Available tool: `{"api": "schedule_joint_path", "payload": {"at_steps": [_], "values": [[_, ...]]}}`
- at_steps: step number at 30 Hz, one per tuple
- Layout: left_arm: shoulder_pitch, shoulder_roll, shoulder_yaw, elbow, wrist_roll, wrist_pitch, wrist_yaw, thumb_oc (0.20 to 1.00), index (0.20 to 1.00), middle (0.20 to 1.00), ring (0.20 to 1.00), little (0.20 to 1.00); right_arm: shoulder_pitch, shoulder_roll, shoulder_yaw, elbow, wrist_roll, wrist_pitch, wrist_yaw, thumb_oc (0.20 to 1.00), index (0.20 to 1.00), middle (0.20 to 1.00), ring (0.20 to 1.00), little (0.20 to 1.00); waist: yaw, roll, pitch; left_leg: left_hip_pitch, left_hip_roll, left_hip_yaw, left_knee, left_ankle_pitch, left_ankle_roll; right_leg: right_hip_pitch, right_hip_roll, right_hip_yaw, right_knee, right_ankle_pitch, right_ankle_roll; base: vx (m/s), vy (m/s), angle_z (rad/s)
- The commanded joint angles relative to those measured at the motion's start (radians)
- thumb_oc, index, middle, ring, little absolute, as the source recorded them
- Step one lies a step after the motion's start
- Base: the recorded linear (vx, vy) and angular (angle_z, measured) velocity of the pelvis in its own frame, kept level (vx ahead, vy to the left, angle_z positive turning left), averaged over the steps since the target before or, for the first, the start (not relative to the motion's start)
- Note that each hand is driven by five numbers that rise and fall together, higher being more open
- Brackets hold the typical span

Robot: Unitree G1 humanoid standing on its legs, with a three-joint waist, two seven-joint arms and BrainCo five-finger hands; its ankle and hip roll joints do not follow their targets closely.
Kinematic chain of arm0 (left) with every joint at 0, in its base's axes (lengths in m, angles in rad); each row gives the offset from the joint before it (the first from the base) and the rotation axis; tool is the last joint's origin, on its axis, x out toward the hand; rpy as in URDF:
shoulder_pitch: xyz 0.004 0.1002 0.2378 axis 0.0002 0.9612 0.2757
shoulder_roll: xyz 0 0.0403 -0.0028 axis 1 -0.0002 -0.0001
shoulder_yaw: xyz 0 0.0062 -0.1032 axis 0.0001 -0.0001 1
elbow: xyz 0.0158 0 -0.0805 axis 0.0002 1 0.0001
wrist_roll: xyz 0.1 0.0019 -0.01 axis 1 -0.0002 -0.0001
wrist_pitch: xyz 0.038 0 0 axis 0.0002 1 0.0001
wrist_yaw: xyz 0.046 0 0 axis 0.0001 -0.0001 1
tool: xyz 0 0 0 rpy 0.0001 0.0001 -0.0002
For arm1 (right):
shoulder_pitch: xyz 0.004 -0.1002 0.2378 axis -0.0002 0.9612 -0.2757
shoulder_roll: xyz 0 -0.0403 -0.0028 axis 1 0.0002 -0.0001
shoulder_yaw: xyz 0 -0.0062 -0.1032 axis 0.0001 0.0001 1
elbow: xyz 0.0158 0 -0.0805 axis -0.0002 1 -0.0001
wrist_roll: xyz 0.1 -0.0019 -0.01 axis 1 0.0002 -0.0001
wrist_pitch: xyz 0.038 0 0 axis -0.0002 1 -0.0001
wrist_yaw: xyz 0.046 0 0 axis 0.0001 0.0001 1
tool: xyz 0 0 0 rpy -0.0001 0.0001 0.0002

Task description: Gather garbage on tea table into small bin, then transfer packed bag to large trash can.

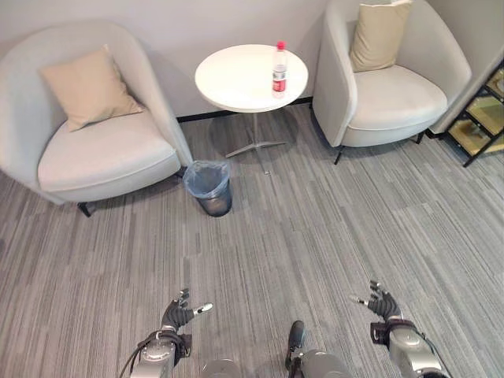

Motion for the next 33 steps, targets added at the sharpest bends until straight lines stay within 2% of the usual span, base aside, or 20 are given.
{"api": "schedule_joint_path", "payload": {"at_steps": [1,4,5,6,8,10,13,17,20,23,24,25,27,31,33], "values": [[-0.041,0.031,-0.028,-0.032,-0.025,-0.034,0.003,1.0,1.0,1.0,1.0,1.0,-0.024,-0.023,0.005,0.006,0.007,-0.027,-0.021,1.0,1.0,1.0,1.0,1.0,0.002,-0.02,0.015,0.018,-0.052,0.035,-0.065,-0.019,0.053,0.045,-0.033,0.039,0.02,-0.16,0.088,0.15,-0.096,-0.02],[-0.045,0.035,-0.041,-0.027,-0.012,-0.031,-0.003,1.0,1.0,1.0,1.0,1.0,-0.027,-0.027,0.006,0.013,0.011,-0.026,-0.017,1.0,1.0,1.0,1.0,1.0,0.013,-0.034,0.016,-0.043,-0.101,0.025,-0.129,-0.08,0.075,0.072,-0.035,0.05,0.004,-0.176,0.099,0.16,-0.051,-0.27],[-0.043,0.036,-0.044,-0.03,-0.008,-0.029,-0.005,1.0,1.0,1.0,1.0,1.0,-0.027,-0.028,0.007,0.013,0.012,-0.025,-0.017,1.0,1.0,1.0,1.0,1.0,0.018,-0.036,0.017,-0.068,-0.117,0.023,-0.159,-0.084,0.08,0.083,-0.033,0.054,0.0,-0.182,0.102,0.21,-0.028,-0.02],[-0.04,0.038,-0.045,-0.032,-0.007,-0.03,-0.006,1.0,1.0,1.0,1.0,1.0,-0.027,-0.028,0.01,0.017,0.01,-0.024,-0.018,1.0,1.0,1.0,1.0,1.0,0.029,-0.033,0.022,-0.101,-0.131,0.016,-0.201,-0.062,0.079,0.1,-0.024,0.06,-0.006,-0.189,0.103,0.27,0.0,0.1],[-0.033,0.042,-0.044,-0.033,-0.005,-0.03,0.0,1.0,1.0,1.0,1.0,1.0,-0.029,-0.02,0.016,0.037,0.012,-0.024,-0.027,1.0,1.0,1.0,1.0,1.0,0.062,-0.018,0.023,-0.177,-0.147,0.006,-0.378,0.077,0.057,0.148,0.014,0.084,-0.022,-0.215,0.112,0.41,0.062,-0.08],[-0.03,0.045,-0.039,-0.026,-0.001,-0.03,0.003,1.0,1.0,1.0,1.0,1.0,-0.026,-0.015,0.016,0.046,0.009,-0.016,-0.035,1.0,1.0,1.0,1.0,1.0,0.077,-0.013,0.022,-0.207,-0.135,0.055,-0.432,0.109,0.052,0.188,0.026,0.101,-0.017,-0.237,0.112,0.44,0.158,-0.11],[-0.007,0.049,-0.022,-0.032,0.003,-0.028,-0.001,1.0,1.0,1.0,1.0,1.0,-0.012,-0.001,0.016,0.034,-0.011,-0.014,-0.027,1.0,1.0,1.0,1.0,1.0,0.087,-0.015,-0.002,-0.175,-0.125,0.059,-0.436,0.128,0.072,0.225,0.026,0.121,-0.007,-0.258,0.12,0.29,0.129,-0.27],[-0.006,0.061,-0.017,-0.037,0.004,-0.028,-0.001,1.0,1.0,1.0,1.0,1.0,-0.011,0.019,0.023,0.028,-0.024,-0.01,-0.019,1.0,1.0,1.0,1.0,1.0,0.1,-0.046,-0.021,-0.175,-0.131,0.086,-0.38,0.085,0.095,0.229,-0.025,0.13,0.036,-0.273,0.144,0.25,0.135,-0.38],[-0.019,0.076,-0.012,-0.041,-0.003,-0.027,0.004,1.0,1.0,1.0,1.0,1.0,-0.019,0.034,0.028,0.03,-0.024,-0.006,-0.014,1.0,1.0,1.0,1.0,1.0,0.106,-0.061,-0.026,-0.157,-0.141,0.098,-0.352,0.033,0.122,0.191,-0.057,0.134,0.149,-0.265,0.179,0.21,0.14,-0.1],[-0.028,0.085,-0.009,-0.041,-0.002,-0.031,0.011,1.0,1.0,1.0,1.0,1.0,-0.027,0.043,0.036,0.02,-0.026,-0.009,-0.008,1.0,1.0,1.0,1.0,1.0,0.098,-0.053,-0.019,-0.121,-0.153,0.096,-0.357,-0.001,0.151,0.096,-0.074,0.152,0.297,-0.188,0.212,0.18,0.146,0.01],[-0.028,0.086,-0.009,-0.039,-0.002,-0.033,0.015,1.0,1.0,1.0,1.0,1.0,-0.027,0.044,0.044,0.013,-0.031,-0.006,-0.003,1.0,1.0,1.0,1.0,1.0,0.082,-0.035,-0.007,-0.069,-0.156,0.077,-0.38,-0.017,0.165,0.015,-0.072,0.16,0.359,-0.159,0.205,0.29,0.149,0.08],[-0.025,0.083,-0.011,-0.04,-0.003,-0.031,0.013,1.0,1.0,1.0,1.0,1.0,-0.029,0.04,0.048,0.014,-0.034,-0.003,0.0,1.0,1.0,1.0,1.0,1.0,0.067,-0.018,0.001,-0.034,-0.153,0.064,-0.404,-0.024,0.167,-0.043,-0.073,0.138,0.334,-0.166,0.191,0.24,0.112,0.23],[-0.025,0.08,-0.015,-0.034,-0.001,-0.03,0.011,1.0,1.0,1.0,1.0,1.0,-0.032,0.038,0.05,0.015,-0.033,-0.004,0.0,1.0,1.0,1.0,1.0,1.0,0.056,-0.012,0.011,-0.016,-0.154,0.056,-0.412,-0.027,0.166,-0.055,-0.074,0.123,0.315,-0.168,0.187,0.16,0.028,0.28],[-0.028,0.073,-0.02,-0.015,-0.003,-0.028,0.009,1.0,1.0,1.0,1.0,1.0,-0.039,0.034,0.052,0.014,-0.028,-0.002,-0.003,1.0,1.0,1.0,1.0,1.0,0.033,-0.007,0.032,0.043,-0.166,0.038,-0.449,-0.033,0.161,-0.124,-0.061,0.101,0.224,-0.132,0.179,0.2,-0.018,0.08],[-0.039,0.065,-0.012,0.003,-0.008,-0.032,0.014,1.0,1.0,1.0,1.0,1.0,-0.035,0.032,0.049,0.015,-0.027,-0.001,-0.005,1.0,1.0,1.0,1.0,1.0,0.014,-0.011,0.046,0.086,-0.178,0.011,-0.459,-0.051,0.146,-0.161,-0.061,0.086,0.108,-0.084,0.191,0.38,-0.138,0.12]]}}
